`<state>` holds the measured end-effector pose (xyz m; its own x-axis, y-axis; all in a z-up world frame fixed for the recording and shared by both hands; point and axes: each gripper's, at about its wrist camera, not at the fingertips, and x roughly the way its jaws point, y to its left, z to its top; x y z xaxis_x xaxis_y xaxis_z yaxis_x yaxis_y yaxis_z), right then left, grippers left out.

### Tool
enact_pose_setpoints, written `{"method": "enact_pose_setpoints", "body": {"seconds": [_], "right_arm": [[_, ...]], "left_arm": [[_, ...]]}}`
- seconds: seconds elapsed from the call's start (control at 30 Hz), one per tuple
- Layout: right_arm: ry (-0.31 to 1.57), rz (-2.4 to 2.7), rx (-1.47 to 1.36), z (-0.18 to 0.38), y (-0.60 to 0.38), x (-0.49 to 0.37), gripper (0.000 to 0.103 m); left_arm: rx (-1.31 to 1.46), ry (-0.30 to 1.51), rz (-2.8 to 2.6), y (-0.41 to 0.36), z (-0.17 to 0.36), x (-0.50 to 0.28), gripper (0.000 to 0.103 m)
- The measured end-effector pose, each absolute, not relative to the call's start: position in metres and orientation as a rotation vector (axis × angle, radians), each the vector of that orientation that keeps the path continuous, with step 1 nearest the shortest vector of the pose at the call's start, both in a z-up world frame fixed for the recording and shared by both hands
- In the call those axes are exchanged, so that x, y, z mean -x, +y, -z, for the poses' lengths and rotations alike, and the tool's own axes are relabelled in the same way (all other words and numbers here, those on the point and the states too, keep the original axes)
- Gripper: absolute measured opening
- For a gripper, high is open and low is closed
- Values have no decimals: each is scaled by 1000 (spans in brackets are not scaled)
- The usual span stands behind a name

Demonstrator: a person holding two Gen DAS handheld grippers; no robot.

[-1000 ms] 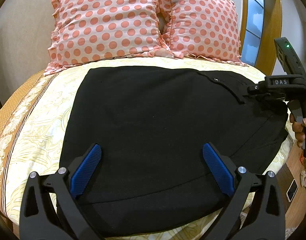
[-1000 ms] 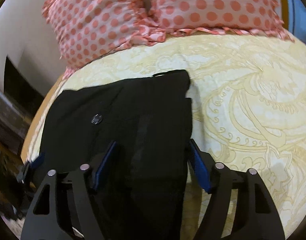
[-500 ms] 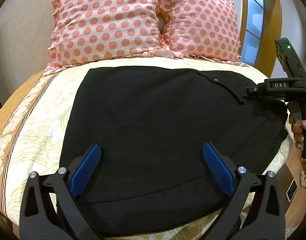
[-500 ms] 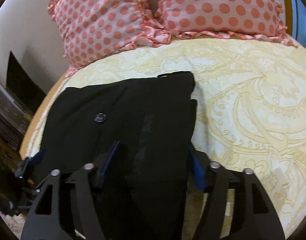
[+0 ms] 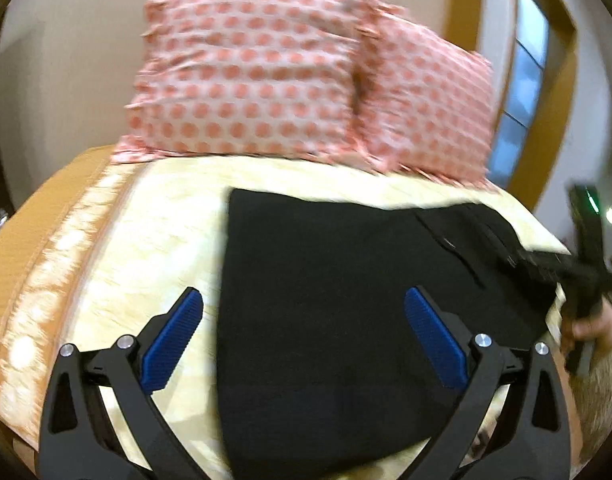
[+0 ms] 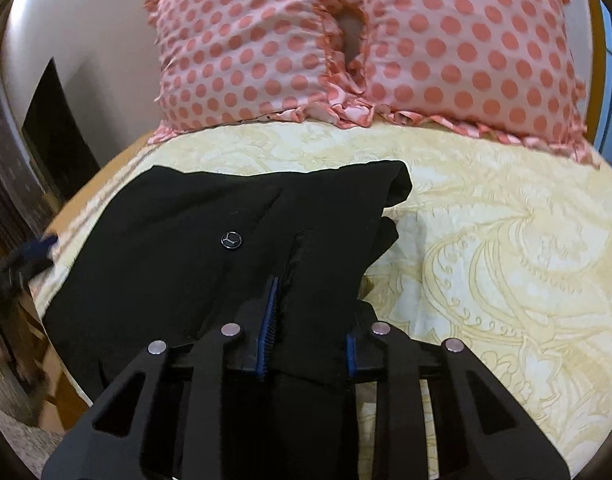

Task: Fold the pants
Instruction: 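Grasp the folded pants edge with both grippers and lift it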

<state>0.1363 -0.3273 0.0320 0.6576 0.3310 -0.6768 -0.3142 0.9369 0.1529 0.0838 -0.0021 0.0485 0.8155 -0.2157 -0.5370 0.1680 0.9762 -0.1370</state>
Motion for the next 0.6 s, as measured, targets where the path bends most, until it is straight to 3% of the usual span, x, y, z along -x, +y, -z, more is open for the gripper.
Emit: {"method": "enact_pose_setpoints", "body": {"seconds": [0.13,0.33,0.43,0.6], "right_arm": [[783,-370,-56,-29,-332,-140,28],[785,-373,-77,-26,-333,-140,28],[789,-378,-93,-24,-335,-141,28],[795,-385,-118,-21,-339,-143,28]], "left_arm": [[151,724,185,25,-44,-131,99],[206,868,237,27,-27,-179,88],[204,900,252,22,-21,-193,86],[224,938,290,17,-16,-210,73]]}}
